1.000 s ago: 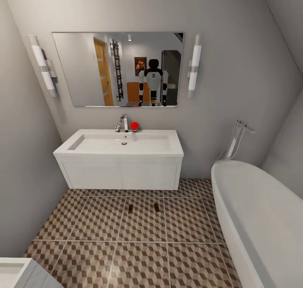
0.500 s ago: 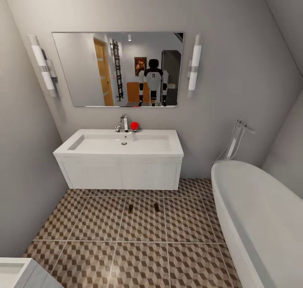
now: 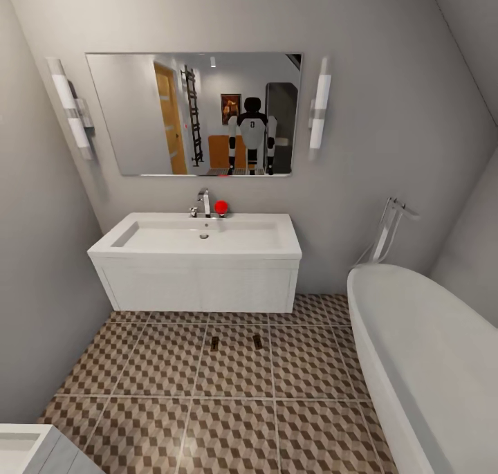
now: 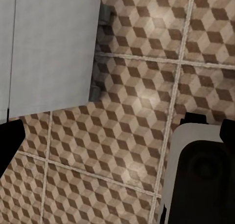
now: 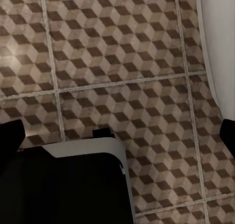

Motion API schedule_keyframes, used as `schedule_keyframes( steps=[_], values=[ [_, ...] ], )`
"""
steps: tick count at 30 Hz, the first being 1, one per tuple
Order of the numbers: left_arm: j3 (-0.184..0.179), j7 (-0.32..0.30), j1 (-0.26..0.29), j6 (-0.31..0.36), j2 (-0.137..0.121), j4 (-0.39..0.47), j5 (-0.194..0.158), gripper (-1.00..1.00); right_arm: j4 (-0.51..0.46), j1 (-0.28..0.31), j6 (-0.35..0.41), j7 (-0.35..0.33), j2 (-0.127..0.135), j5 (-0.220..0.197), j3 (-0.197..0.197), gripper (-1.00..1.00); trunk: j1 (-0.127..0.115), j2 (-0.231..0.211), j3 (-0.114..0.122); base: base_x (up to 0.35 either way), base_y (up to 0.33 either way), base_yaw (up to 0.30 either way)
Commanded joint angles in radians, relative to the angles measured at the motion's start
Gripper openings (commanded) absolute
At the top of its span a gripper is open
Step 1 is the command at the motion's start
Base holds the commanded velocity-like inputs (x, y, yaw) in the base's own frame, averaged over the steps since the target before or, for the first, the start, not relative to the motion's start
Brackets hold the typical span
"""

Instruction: Take the four mousetraps from the cabinet in the bathroom and place them on the bathroom floor. Make sure all four end up on the same floor surface, and ensure that at least two of them are either under or directly next to the same bathroom sink.

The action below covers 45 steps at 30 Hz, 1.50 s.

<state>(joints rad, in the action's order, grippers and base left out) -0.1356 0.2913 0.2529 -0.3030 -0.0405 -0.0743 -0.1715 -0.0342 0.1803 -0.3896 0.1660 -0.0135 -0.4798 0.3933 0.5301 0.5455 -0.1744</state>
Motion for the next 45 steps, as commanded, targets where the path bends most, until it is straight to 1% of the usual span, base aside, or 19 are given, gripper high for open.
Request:
schedule_keyframes(
  steps=[1, 45],
  values=[
    [-0.009, 0.0, 0.002, -0.007, 0.0, -0.004, -0.009, 1.0, 0.0, 0.001, -0.002, 0.004, 0.0, -0.006, 0.009, 1.0, 0.0, 0.002, -0.002, 0.0, 0.0, 0.0],
    [-0.009, 0.0, 0.002, -0.007, 0.001, -0.004, -0.009, 1.0, 0.0, 0.001, -0.003, 0.004, 0.0, -0.006, 0.009, 1.0, 0.0, 0.002, -0.002, 0.0, 0.0, 0.0]
  ],
)
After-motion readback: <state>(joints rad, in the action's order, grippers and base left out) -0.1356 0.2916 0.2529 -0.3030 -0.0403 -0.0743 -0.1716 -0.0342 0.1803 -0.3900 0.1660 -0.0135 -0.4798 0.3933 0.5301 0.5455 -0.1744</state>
